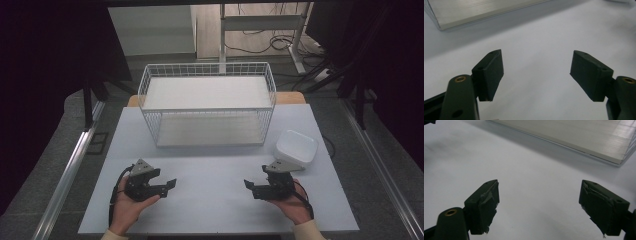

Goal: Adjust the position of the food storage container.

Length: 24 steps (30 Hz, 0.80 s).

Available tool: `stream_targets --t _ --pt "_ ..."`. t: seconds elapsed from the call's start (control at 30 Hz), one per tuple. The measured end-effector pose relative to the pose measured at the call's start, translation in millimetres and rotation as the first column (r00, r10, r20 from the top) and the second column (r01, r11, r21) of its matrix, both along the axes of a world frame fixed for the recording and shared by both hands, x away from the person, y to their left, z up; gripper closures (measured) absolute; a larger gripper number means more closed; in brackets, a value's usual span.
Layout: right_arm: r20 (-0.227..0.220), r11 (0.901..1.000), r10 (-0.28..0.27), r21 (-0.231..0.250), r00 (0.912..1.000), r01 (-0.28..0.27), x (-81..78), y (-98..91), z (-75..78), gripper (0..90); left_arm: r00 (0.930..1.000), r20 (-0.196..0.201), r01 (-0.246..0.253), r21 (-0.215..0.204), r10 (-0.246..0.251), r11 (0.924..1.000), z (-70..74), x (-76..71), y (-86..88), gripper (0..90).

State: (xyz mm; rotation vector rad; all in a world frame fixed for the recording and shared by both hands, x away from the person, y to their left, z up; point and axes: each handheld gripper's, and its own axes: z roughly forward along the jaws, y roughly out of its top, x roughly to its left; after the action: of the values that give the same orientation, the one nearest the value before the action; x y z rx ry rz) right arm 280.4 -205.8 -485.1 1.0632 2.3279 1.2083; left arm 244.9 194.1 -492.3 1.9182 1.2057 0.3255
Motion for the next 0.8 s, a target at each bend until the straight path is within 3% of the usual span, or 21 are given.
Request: stream_targets --t 0.3,0.8 --pt "0.004 0.9986 0.037 -0.039 0.9993 -0.037 -0.7 2.6 -1.7 19.0 0.9995 0.015 0.029 0.017 -0.029 0.9994 0.3 -4.4 -0.2 24.3" --pt "-0.019 0.9993 0.028 -0.025 0.9994 -0.028 0.7 2.9 -0.6 20.6 0.9997 0.005 0.025 0.002 -0.025 0.9997 -2.6 -4.8 4.4 22.6"
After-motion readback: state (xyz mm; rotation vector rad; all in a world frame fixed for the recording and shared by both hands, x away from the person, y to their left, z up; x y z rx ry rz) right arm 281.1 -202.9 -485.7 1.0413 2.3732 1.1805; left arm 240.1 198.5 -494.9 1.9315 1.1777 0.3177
